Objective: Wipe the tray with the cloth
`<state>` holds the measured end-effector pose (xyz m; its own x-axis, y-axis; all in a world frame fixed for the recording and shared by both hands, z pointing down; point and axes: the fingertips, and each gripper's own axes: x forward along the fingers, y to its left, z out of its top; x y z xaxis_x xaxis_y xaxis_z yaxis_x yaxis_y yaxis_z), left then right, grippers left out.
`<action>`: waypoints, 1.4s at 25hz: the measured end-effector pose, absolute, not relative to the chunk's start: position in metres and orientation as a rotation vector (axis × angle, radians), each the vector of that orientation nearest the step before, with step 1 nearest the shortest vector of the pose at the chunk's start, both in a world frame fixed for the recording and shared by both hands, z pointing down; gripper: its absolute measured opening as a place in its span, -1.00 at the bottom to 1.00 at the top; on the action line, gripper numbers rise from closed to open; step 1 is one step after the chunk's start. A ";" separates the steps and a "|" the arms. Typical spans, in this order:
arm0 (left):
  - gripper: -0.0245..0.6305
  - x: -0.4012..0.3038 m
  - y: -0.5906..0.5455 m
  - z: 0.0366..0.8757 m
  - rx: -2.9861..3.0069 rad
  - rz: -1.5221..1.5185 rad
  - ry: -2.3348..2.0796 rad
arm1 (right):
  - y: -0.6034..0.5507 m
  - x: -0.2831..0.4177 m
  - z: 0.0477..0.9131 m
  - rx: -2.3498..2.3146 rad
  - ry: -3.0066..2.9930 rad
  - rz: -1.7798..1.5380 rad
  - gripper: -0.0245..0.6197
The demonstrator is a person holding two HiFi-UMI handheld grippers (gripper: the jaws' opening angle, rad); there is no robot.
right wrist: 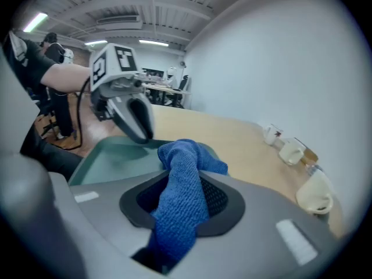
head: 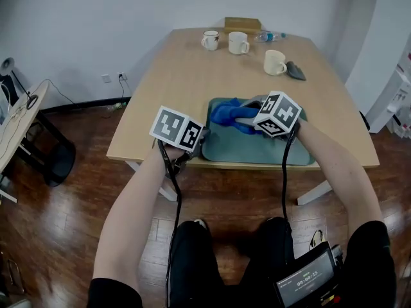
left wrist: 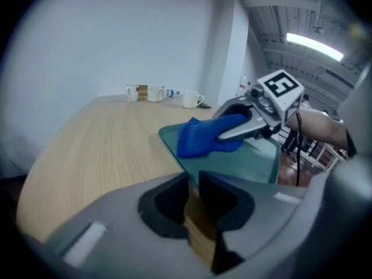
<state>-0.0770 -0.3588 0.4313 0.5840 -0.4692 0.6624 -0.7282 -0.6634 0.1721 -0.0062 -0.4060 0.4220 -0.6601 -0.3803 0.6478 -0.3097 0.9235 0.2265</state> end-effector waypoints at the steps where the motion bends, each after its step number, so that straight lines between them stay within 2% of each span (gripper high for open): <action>1: -0.74 -0.078 -0.359 0.431 2.390 0.820 -0.964 | -0.423 -0.001 0.422 0.546 -2.332 -0.115 -0.58; 7: -0.75 -0.078 -0.360 0.432 2.381 0.825 -0.959 | -0.454 0.009 0.422 0.637 -2.347 -0.030 -0.58; 27: -0.74 -0.080 -0.361 0.440 2.375 0.820 -0.994 | -0.285 -0.001 0.433 0.220 -2.359 -0.110 -0.58; 35: -0.75 -0.078 -0.359 0.435 2.394 0.826 -1.000 | -0.294 0.006 0.428 0.206 -2.333 -0.135 -0.58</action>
